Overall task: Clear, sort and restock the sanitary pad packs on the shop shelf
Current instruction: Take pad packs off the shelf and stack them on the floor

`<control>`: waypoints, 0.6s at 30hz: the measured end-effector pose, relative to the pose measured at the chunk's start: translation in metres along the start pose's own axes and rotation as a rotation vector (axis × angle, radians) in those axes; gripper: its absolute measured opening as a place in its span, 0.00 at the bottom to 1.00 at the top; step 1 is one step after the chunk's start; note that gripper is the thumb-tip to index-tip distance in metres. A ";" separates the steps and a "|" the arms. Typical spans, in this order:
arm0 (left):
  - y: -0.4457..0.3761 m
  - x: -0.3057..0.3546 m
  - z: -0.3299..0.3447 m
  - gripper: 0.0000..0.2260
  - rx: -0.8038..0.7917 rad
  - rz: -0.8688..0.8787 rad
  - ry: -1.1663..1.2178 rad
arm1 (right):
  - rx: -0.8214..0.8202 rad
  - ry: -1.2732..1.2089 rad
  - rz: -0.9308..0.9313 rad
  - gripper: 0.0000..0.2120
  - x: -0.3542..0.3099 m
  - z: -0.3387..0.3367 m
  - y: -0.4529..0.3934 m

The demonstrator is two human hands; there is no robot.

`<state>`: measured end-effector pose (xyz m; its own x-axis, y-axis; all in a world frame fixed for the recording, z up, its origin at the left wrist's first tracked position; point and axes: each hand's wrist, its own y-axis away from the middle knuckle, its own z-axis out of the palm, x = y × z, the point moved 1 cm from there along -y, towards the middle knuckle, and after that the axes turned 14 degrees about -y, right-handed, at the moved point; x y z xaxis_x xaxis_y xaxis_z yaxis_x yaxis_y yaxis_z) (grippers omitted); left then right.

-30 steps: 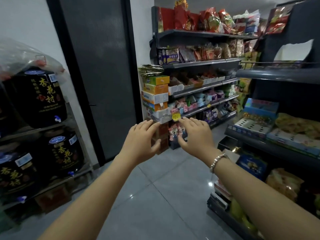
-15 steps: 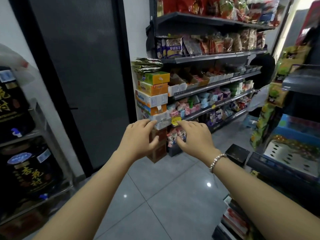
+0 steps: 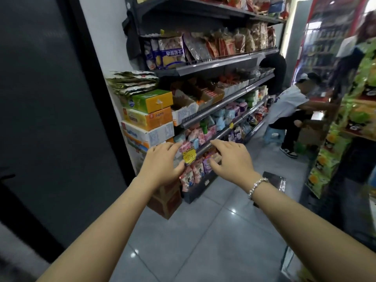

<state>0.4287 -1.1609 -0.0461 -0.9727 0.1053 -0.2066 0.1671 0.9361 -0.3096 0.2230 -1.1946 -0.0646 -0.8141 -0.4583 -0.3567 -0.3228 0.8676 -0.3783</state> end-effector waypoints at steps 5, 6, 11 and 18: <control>-0.088 -0.006 0.039 0.25 -0.003 0.068 0.035 | 0.011 0.004 0.053 0.31 0.040 0.020 -0.073; -0.105 -0.005 0.046 0.25 -0.006 0.078 0.043 | 0.009 0.004 0.060 0.31 0.050 0.024 -0.086; -0.201 0.010 0.086 0.24 -0.016 0.097 0.075 | 0.002 0.014 0.074 0.27 0.113 0.044 -0.160; -0.349 0.037 0.125 0.23 0.009 0.047 0.143 | 0.007 0.018 0.012 0.28 0.210 0.046 -0.284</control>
<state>0.3547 -1.5257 -0.0613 -0.9766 0.1965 -0.0871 0.2140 0.9261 -0.3106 0.1664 -1.5461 -0.0716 -0.8263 -0.4447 -0.3457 -0.3098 0.8714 -0.3804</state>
